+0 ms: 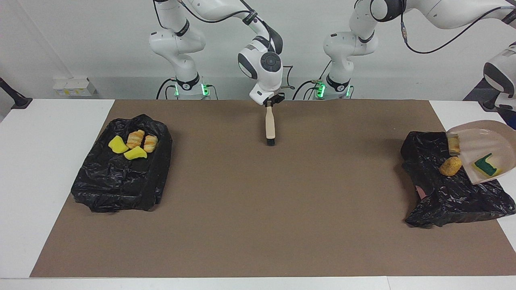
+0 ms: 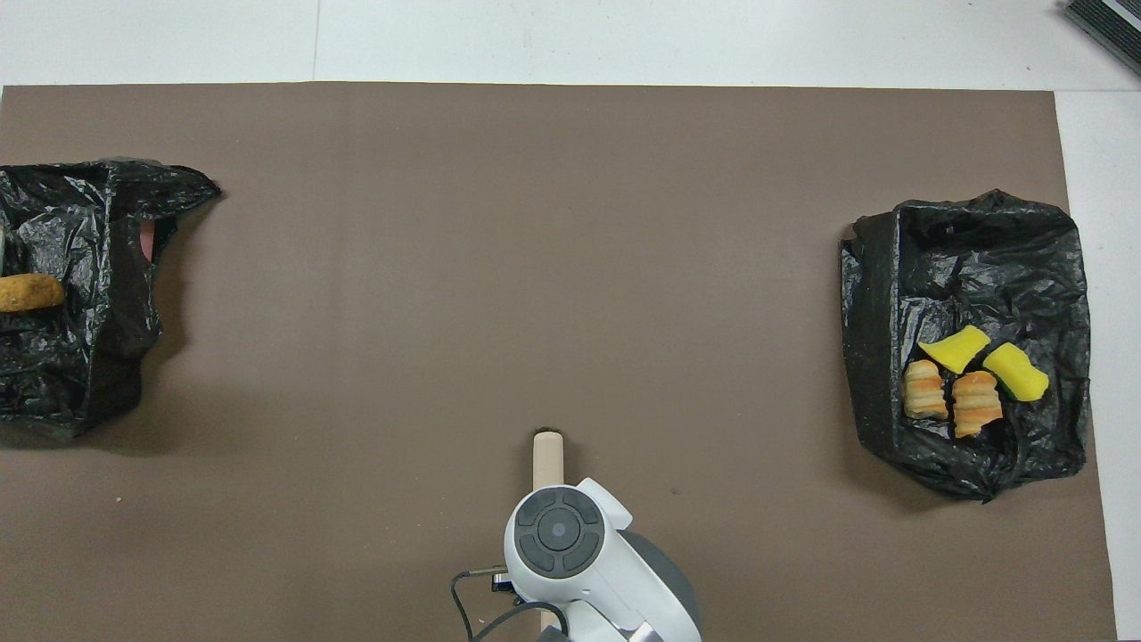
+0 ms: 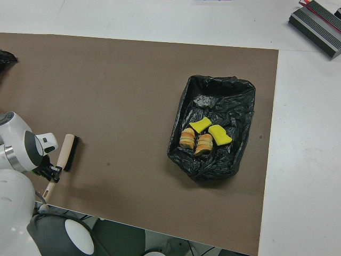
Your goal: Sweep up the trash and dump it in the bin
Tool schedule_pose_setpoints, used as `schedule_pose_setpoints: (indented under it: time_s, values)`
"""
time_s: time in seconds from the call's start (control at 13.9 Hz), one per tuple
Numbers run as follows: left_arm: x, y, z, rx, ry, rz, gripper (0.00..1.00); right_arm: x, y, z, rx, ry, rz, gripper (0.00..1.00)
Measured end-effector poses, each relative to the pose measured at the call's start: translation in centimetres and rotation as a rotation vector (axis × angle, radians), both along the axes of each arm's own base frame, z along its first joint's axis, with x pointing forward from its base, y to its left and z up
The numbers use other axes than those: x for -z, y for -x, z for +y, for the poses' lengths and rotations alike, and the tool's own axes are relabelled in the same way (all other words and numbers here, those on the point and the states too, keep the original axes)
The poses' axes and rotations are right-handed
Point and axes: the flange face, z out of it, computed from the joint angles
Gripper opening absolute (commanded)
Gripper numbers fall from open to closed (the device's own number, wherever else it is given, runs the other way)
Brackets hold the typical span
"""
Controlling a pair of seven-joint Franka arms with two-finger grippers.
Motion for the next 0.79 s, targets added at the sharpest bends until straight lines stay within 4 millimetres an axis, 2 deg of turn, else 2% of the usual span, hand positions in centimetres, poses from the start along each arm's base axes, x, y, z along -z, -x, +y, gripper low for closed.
schedule_pose_setpoints:
  time_s: [0.07, 0.14, 0.43, 0.65, 0.79]
  values:
    - [-0.2, -0.1, -0.4, 0.010, -0.023, 0.019, 0.00, 0.1, 0.0, 0.0, 0.001, 0.000, 0.001, 0.94]
    - [-0.5, -0.1, -0.7, 0.017, -0.046, 0.036, 0.00, 0.1, -0.1, -0.1, 0.003, 0.000, 0.001, 1.00]
    - [-3.1, 0.0, -1.9, 0.026, -0.147, 0.075, 0.00, -0.4, -1.4, -0.5, -0.013, -0.008, -0.036, 1.00]
    - [-4.4, 0.0, -4.5, -0.033, -0.241, 0.041, 0.00, -1.8, -5.2, -2.2, 0.005, 0.001, -0.113, 1.00]
    - [-4.0, -0.1, -6.4, -0.059, -0.292, 0.004, 0.00, -4.0, -9.1, -4.5, 0.046, -0.010, -0.176, 1.00]
